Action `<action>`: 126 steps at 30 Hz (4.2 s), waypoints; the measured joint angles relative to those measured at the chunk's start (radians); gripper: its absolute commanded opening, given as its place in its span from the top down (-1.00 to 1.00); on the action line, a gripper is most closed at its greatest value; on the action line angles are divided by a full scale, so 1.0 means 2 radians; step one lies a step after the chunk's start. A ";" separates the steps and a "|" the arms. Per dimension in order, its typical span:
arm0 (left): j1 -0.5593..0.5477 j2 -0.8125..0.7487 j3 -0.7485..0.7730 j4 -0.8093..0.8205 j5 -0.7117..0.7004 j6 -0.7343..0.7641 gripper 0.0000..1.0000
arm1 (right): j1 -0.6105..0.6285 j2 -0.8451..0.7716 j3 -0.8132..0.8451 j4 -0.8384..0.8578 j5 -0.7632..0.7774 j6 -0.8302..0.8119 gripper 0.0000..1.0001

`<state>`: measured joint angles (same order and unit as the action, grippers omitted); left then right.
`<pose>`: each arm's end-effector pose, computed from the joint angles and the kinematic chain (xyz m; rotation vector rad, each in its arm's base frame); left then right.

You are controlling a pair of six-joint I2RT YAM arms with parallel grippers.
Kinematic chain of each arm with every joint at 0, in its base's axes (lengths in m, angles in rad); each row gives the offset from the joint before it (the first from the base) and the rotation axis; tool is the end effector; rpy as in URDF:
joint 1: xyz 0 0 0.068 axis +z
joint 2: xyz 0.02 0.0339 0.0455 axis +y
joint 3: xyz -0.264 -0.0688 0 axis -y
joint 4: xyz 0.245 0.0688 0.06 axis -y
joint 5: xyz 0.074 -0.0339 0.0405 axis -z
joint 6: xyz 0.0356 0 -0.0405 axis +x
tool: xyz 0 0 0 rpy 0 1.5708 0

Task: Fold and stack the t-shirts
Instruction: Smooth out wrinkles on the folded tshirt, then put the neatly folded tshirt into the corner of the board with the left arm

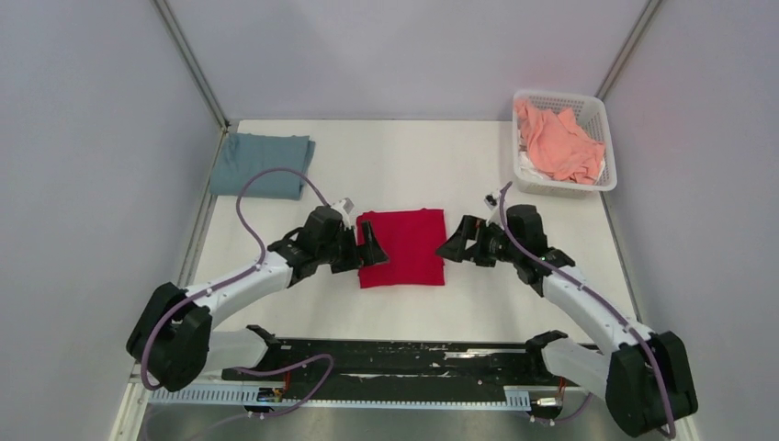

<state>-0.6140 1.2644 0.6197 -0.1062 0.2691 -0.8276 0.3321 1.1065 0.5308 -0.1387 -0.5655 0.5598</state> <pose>0.2001 -0.1526 0.1920 -0.1212 2.5210 -0.9789 0.2004 0.0893 0.1983 -0.0432 2.3986 1.0916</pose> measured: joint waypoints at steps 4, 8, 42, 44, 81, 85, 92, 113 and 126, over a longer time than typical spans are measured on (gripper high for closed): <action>0.021 -0.018 0.027 -0.050 -0.069 0.010 -1.00 | -0.001 -0.072 0.023 -0.038 0.061 -0.023 -1.00; 0.060 0.027 0.058 -0.070 -0.099 0.024 -1.00 | -0.001 -0.107 0.024 -0.074 0.114 -0.038 -1.00; 0.075 0.324 0.350 -0.177 -0.302 0.252 1.00 | -0.005 -0.170 0.015 -0.126 0.245 -0.082 -1.00; 0.102 0.324 0.350 -0.162 -0.322 0.298 1.00 | -0.006 -0.174 0.013 -0.126 0.247 -0.084 -1.00; 0.264 0.303 0.486 -0.065 -0.321 0.587 1.00 | -0.017 -0.166 0.011 -0.119 0.323 -0.090 -1.00; 0.264 0.303 0.499 -0.070 -0.319 0.585 1.00 | -0.017 -0.164 0.005 -0.116 0.323 -0.090 -1.00; 0.264 0.303 0.527 -0.094 -0.313 0.576 1.00 | -0.017 -0.164 -0.002 -0.113 0.323 -0.090 -1.00; 0.278 0.312 0.561 -0.102 -0.316 0.574 1.00 | -0.017 -0.165 -0.005 -0.108 0.322 -0.090 -1.00; 0.361 0.405 0.593 -0.106 -0.256 0.560 1.00 | -0.017 -0.167 -0.005 -0.108 0.328 -0.090 -1.00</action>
<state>0.1074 2.0739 1.8061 -0.3180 -0.2432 0.2916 0.2974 0.7727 0.5201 -0.3538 0.0906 0.3801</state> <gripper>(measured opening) 0.029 0.998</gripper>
